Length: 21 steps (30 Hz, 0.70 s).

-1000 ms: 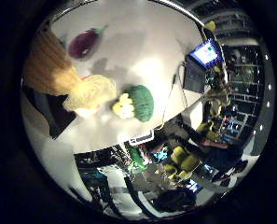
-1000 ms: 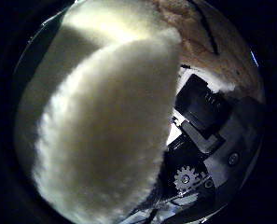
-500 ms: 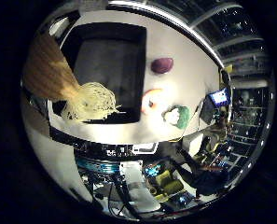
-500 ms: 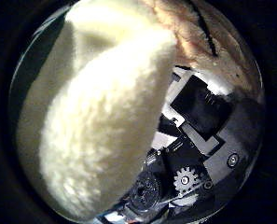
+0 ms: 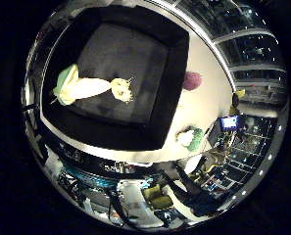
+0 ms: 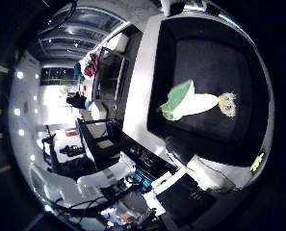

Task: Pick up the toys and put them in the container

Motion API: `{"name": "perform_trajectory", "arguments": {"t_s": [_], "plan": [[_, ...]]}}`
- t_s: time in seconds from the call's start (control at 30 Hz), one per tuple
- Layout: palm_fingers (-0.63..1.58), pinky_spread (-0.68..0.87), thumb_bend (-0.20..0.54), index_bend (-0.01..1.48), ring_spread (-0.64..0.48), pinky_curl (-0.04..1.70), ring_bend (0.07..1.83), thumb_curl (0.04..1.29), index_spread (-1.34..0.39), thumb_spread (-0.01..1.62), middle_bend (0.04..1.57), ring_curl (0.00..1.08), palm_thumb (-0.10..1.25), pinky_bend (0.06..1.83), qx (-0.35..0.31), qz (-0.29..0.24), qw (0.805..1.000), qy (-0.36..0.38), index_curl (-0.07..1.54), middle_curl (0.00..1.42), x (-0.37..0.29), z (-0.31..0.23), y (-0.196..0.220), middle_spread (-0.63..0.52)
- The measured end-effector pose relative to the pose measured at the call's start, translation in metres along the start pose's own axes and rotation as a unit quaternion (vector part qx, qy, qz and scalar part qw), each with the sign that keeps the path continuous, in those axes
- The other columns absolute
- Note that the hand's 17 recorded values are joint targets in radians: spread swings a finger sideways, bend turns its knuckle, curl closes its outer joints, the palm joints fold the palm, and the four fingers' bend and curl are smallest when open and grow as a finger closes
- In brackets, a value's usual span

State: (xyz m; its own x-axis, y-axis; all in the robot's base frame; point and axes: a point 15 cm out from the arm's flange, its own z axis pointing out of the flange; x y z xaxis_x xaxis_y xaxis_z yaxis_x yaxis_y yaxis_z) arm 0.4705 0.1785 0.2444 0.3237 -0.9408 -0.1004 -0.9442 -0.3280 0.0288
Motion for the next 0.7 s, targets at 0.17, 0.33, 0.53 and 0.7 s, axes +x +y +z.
{"name": "perform_trajectory", "arguments": {"t_s": [0.17,0.33,0.53,0.7], "plan": [[-0.09,0.47,-0.033,0.14,0.26,0.27,0.29,0.36,-0.49,0.90,0.18,0.24,0.70,0.61,0.003,0.014,1.000,0.028,0.25,0.30,0.044,-0.013,0.005,0.16],[-0.04,0.45,-0.029,0.15,0.24,0.26,0.26,0.35,-0.45,0.91,0.19,0.25,0.68,0.54,0.027,0.032,0.997,0.071,0.24,0.29,0.110,-0.051,0.024,0.13],[0.00,0.43,-0.032,0.16,0.22,0.27,0.26,0.34,-0.42,0.91,0.20,0.25,0.66,0.51,0.028,0.076,0.991,0.108,0.24,0.30,0.204,-0.078,0.072,0.10],[0.01,0.43,-0.030,0.16,0.21,0.28,0.26,0.34,-0.41,0.92,0.20,0.26,0.66,0.49,0.020,0.114,0.986,0.118,0.25,0.31,0.278,-0.088,0.119,0.10]]}}
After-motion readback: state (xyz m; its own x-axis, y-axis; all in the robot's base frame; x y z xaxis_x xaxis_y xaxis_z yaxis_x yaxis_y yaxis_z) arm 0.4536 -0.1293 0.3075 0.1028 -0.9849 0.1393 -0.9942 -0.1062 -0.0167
